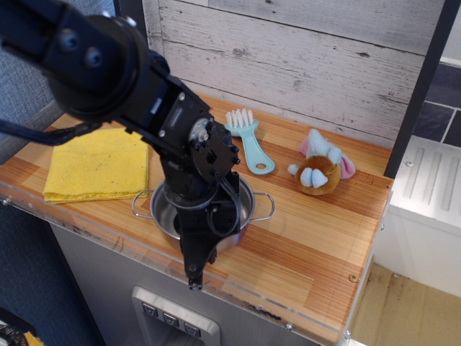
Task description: Put the pot to the right of the napkin.
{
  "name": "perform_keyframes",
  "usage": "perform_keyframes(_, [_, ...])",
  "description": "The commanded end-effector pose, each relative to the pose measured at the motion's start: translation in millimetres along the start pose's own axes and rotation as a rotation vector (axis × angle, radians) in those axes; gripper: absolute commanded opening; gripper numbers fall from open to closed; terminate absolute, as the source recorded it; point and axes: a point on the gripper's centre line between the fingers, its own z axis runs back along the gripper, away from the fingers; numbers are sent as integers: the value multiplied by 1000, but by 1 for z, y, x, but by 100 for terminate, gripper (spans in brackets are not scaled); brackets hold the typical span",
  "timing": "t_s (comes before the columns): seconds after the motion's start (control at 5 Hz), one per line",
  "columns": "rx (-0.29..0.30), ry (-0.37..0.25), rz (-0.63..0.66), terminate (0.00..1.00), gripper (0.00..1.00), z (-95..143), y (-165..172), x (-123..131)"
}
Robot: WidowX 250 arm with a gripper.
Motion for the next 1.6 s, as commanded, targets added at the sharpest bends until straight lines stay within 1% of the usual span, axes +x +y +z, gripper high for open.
perform_keyframes(0.0, [-13, 22, 38, 0, 100, 3, 8, -12])
perform_keyframes(0.6, [17, -13, 80, 0, 100, 23, 16, -11])
perform_keyframes(0.8, [-9, -71, 62, 0, 100, 42, 23, -10])
perform_keyframes(1.0, [31, -104, 60, 0, 100, 76, 30, -9])
perform_keyframes(1.2, [16, -117, 96, 0, 100, 111, 38, -10])
perform_keyframes(1.4, [42, -165, 106, 0, 100, 138, 42, -11])
